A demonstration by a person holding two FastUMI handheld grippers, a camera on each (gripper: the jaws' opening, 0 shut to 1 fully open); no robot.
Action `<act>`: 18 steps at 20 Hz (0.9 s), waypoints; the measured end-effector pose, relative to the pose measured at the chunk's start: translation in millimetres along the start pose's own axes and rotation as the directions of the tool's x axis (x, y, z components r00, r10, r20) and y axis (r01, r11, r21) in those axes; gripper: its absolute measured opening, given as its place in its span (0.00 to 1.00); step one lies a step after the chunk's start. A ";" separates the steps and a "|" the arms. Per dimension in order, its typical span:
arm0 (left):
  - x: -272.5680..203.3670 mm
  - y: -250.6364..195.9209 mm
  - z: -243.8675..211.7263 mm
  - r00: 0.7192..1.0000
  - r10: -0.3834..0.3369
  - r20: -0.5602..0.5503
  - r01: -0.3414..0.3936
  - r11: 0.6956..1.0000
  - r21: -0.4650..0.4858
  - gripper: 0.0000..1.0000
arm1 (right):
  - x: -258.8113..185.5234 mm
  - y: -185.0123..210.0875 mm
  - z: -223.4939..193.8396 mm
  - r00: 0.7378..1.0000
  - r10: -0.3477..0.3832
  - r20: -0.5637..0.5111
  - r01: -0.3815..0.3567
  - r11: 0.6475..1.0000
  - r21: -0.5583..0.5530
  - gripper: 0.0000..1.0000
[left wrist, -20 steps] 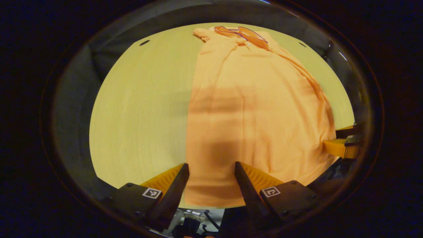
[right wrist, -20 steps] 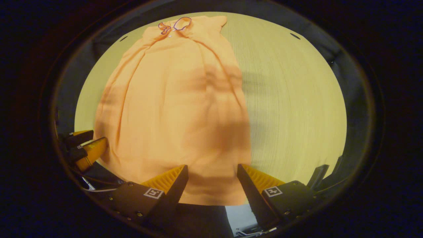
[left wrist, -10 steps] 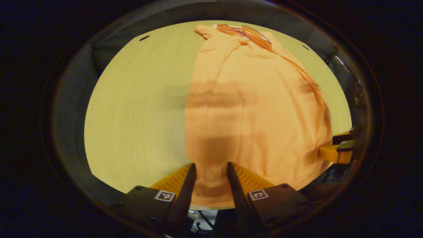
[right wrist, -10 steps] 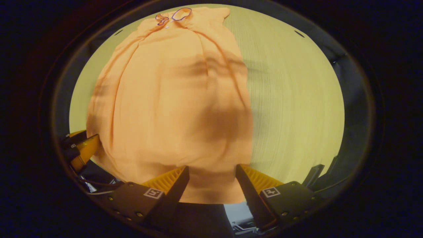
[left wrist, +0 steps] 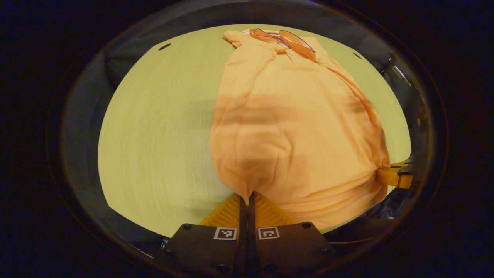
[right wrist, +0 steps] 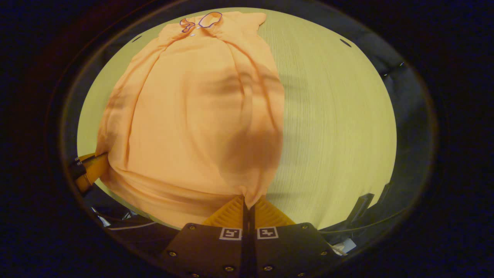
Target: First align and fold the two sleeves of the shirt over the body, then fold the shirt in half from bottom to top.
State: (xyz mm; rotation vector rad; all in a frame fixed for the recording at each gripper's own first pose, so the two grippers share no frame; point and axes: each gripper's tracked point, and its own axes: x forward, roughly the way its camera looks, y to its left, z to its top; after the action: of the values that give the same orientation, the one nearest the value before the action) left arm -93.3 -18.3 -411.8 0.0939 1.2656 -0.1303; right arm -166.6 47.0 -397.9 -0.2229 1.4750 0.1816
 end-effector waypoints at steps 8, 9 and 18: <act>-14.3 4.4 33.5 1.000 0.001 0.024 -0.001 1.000 0.005 0.06 | -24.6 1.4 28.6 0.997 0.032 0.074 -0.035 0.999 0.038 0.00; -16.6 5.9 44.6 0.999 0.003 0.041 -0.003 1.000 0.006 0.06 | -30.8 -0.1 39.8 0.995 0.037 0.098 -0.042 0.998 0.045 0.00; -38.6 18.5 183.1 0.977 0.018 0.213 -0.020 1.000 0.006 0.06 | -82.7 -9.1 174.5 0.954 0.054 0.296 -0.085 0.992 0.091 0.00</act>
State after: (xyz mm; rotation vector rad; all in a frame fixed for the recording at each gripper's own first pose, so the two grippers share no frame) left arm 71.0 -24.3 -320.4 0.0968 1.0498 -0.1256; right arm -3.6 84.6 -300.9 -0.0563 1.1933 0.1863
